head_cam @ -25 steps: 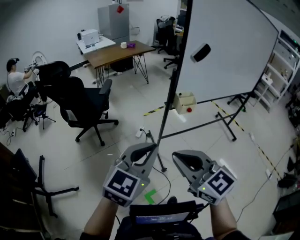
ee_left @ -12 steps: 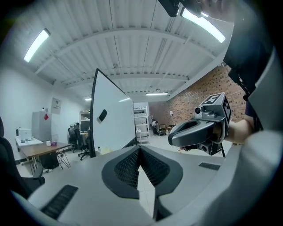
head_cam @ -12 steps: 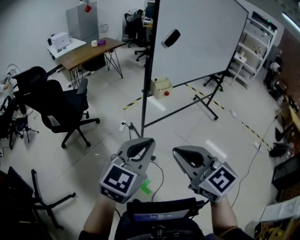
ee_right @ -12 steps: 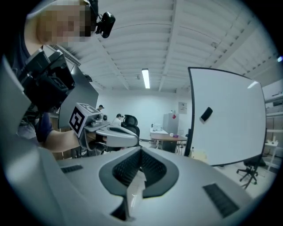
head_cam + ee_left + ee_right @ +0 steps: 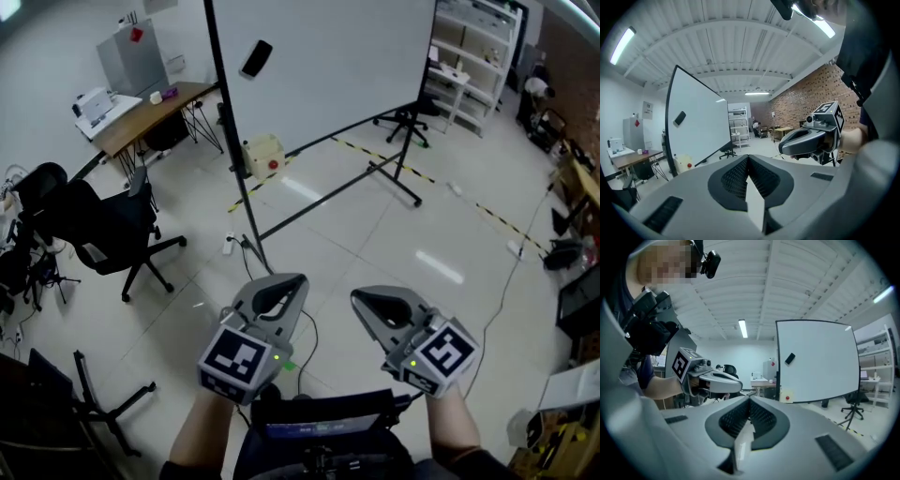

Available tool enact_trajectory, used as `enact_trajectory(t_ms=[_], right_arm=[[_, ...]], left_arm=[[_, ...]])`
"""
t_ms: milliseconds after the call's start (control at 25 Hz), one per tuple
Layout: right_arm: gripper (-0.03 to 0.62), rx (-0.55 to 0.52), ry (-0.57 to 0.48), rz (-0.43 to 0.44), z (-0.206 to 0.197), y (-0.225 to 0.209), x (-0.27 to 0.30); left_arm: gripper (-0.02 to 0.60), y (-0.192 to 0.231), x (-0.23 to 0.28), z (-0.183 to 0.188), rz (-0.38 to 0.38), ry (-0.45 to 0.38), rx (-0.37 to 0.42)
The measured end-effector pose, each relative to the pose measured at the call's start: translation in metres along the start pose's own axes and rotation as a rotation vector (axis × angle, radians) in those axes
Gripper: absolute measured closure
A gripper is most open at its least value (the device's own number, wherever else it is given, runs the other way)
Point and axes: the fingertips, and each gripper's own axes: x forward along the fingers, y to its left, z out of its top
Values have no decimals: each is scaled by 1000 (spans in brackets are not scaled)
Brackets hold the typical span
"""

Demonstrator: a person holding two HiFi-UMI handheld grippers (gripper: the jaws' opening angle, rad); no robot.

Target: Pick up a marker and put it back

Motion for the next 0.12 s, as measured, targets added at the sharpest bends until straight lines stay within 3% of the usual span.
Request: enact_trajectory(t_ms=[120], right_arm=[[583, 40, -27, -6, -17, -27, -51]], left_arm=[[581, -55, 30, -1, -11, 16, 6]])
